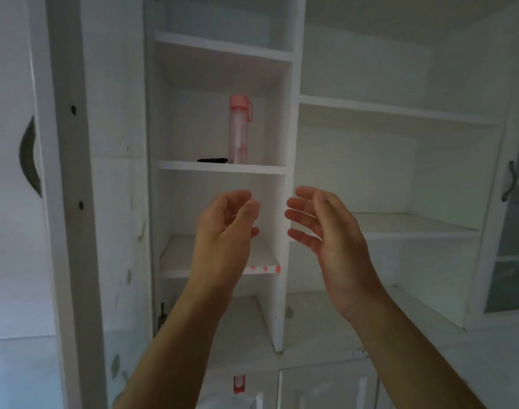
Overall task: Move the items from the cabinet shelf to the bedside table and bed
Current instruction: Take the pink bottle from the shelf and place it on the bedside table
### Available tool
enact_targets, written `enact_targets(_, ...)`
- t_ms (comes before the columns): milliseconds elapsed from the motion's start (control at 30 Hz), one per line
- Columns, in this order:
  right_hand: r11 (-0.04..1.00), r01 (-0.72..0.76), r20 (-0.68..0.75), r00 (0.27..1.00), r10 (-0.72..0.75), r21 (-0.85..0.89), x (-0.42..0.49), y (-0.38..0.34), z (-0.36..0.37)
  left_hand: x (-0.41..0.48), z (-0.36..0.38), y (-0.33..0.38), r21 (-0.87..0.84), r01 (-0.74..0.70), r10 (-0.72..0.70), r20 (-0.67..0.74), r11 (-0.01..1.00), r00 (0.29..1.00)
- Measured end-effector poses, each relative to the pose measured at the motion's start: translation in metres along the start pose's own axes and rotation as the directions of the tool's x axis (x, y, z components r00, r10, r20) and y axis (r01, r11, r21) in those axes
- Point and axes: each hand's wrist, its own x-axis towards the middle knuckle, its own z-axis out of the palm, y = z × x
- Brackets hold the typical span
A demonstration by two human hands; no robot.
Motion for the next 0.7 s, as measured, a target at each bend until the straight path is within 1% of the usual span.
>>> enact_targets(167, 1.000, 0.004, 0.021, 1.000, -0.004, 0.025, 0.033, 0.019, 0.005, 0.030, 0.000, -0.014, 0.014, 0.015, -0.014, -0.049, 1.000, 0.999)
enact_targets(300, 0.998, 0.015, 0.018, 1.000, -0.016, 0.057, 0.064, 0.036, 0.004, 0.052, 0.008, -0.025, 0.055, -0.009, 0.013, -0.076, 0.998, 0.997)
enact_targets(467, 0.993, 0.063, 0.071, 0.995, -0.070, 0.095, 0.111, 0.059, -0.003, 0.096, 0.025, -0.041, 0.072, -0.052, 0.059, -0.102, 0.996, 0.993)
enact_targets(600, 0.985, 0.119, 0.102, 0.986, -0.132, 0.126, 0.157, 0.079, -0.016, 0.143, 0.036, -0.051, 0.012, -0.084, 0.085, -0.162, 0.996, 0.983)
enact_targets(700, 0.979, 0.129, 0.116, 0.982, -0.147, 0.155, 0.193, 0.095, -0.026, 0.175, 0.047, -0.061, 0.019, -0.116, 0.117, -0.173, 0.993, 0.978)
